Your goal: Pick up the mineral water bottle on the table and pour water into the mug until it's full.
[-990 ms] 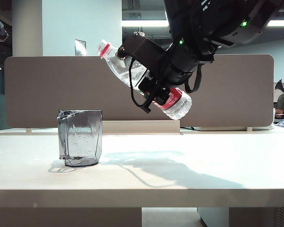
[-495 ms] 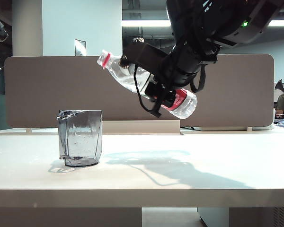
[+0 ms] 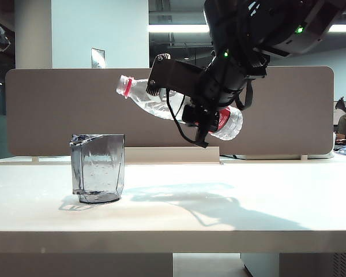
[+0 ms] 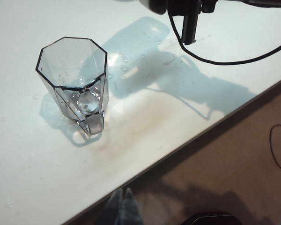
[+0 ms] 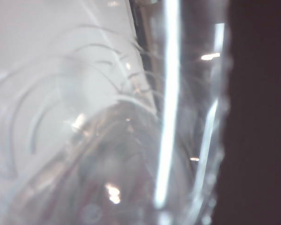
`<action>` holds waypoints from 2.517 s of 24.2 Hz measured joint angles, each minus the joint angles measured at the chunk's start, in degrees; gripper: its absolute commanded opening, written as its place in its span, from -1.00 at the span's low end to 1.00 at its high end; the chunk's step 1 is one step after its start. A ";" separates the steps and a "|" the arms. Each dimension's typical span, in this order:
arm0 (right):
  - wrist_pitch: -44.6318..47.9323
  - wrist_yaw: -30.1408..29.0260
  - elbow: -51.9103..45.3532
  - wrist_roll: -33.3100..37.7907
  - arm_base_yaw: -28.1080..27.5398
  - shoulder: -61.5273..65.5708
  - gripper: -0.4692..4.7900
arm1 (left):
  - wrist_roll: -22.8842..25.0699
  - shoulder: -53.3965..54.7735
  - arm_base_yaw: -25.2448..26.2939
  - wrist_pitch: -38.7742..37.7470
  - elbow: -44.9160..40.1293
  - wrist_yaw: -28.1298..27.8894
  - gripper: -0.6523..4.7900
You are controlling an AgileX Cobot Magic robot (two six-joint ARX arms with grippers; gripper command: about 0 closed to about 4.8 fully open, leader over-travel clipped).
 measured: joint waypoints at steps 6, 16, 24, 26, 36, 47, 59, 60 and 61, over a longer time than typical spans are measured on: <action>0.00 0.00 0.00 -4.02 -0.02 0.00 -0.23 | 0.00 0.00 0.00 -0.02 0.00 0.00 -0.78; -0.20 0.07 0.17 -7.63 -0.04 0.00 -0.22 | 0.00 0.02 0.00 -0.02 0.00 0.00 -0.78; -4.94 0.98 7.96 -8.26 -0.68 1.27 -0.22 | 0.00 0.07 0.00 0.00 0.00 0.00 -0.78; -5.31 1.03 8.72 -9.51 -0.72 1.46 -0.22 | 0.00 0.07 0.00 -0.02 0.00 0.00 -0.78; -7.91 0.98 9.40 -16.04 -0.68 2.47 -0.22 | 0.00 0.11 -0.02 0.00 0.00 0.00 -0.78; -7.89 2.75 9.40 -20.22 -0.68 2.47 -0.22 | 0.00 0.11 -0.02 0.00 0.00 0.00 -0.78; -7.52 5.84 9.40 -26.75 -0.68 2.43 -0.22 | 0.00 0.11 -0.02 0.00 0.00 0.00 -0.78; -7.43 5.84 9.40 -27.08 -0.68 2.43 -0.22 | 0.00 0.11 -0.02 0.00 0.00 0.00 -0.78; -7.39 5.84 9.40 -27.78 -0.68 2.40 -0.22 | 0.00 0.11 -0.02 -0.02 0.00 0.00 -0.78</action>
